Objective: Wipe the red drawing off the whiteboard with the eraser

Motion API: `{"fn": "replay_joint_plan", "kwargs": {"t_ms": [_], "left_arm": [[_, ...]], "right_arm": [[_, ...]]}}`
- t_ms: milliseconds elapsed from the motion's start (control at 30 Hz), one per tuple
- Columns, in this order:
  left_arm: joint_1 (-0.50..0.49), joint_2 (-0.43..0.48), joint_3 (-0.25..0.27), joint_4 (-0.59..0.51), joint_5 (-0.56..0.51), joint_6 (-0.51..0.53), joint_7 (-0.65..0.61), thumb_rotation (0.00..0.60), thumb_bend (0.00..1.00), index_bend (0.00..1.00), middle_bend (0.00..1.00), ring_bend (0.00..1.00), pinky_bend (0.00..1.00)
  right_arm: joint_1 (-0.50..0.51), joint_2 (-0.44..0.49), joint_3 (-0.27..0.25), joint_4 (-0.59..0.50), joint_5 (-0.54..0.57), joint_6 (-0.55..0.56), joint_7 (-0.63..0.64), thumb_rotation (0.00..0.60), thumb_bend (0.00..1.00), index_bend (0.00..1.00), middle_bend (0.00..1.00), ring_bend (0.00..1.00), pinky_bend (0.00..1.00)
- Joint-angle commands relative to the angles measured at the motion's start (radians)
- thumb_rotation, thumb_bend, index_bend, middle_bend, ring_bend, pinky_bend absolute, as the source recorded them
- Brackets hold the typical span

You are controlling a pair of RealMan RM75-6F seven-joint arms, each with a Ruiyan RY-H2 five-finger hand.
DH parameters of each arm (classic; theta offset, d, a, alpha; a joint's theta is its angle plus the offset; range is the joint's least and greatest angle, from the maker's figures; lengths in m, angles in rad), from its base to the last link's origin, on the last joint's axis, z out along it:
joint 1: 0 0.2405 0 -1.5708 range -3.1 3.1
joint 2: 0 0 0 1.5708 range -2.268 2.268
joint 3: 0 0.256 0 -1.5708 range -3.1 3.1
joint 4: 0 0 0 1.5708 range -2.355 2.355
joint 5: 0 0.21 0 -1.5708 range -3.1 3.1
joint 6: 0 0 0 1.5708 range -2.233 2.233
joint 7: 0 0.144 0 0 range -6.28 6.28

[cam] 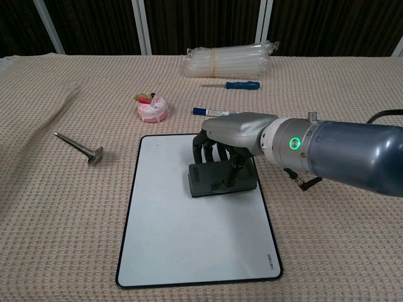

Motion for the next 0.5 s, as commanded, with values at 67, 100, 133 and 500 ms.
{"fn": "replay_joint_plan", "kwargs": {"t_ms": [67, 100, 133, 500], "left_arm": [[0.0, 0.0, 0.0, 0.0, 0.0, 0.0, 0.001, 0.6, 0.49, 0.19, 0.02, 0.0, 0.0], [0.0, 0.0, 0.0, 0.0, 0.0, 0.001, 0.002, 0.6, 0.49, 0.19, 0.02, 0.0, 0.0], [0.0, 0.0, 0.0, 0.0, 0.0, 0.001, 0.002, 0.6, 0.49, 0.19, 0.02, 0.0, 0.0], [0.0, -0.001, -0.001, 0.0, -0.001, 0.0, 0.003, 0.6, 0.49, 0.19, 0.02, 0.0, 0.0]], "right_arm": [[-0.028, 0.006, -0.034, -0.042, -0.041, 0.019, 0.012, 0.6, 0.39, 0.53, 0.54, 0.57, 0.47], [-0.033, 0.006, -0.038, -0.046, -0.051, 0.021, 0.016, 0.6, 0.39, 0.53, 0.54, 0.57, 0.47], [-0.037, 0.006, -0.041, -0.048, -0.058, 0.022, 0.02, 0.6, 0.39, 0.54, 0.54, 0.57, 0.47], [-0.044, -0.016, -0.009, 0.024, -0.066, 0.016, 0.052, 0.6, 0.39, 0.54, 0.54, 0.57, 0.47]]}}
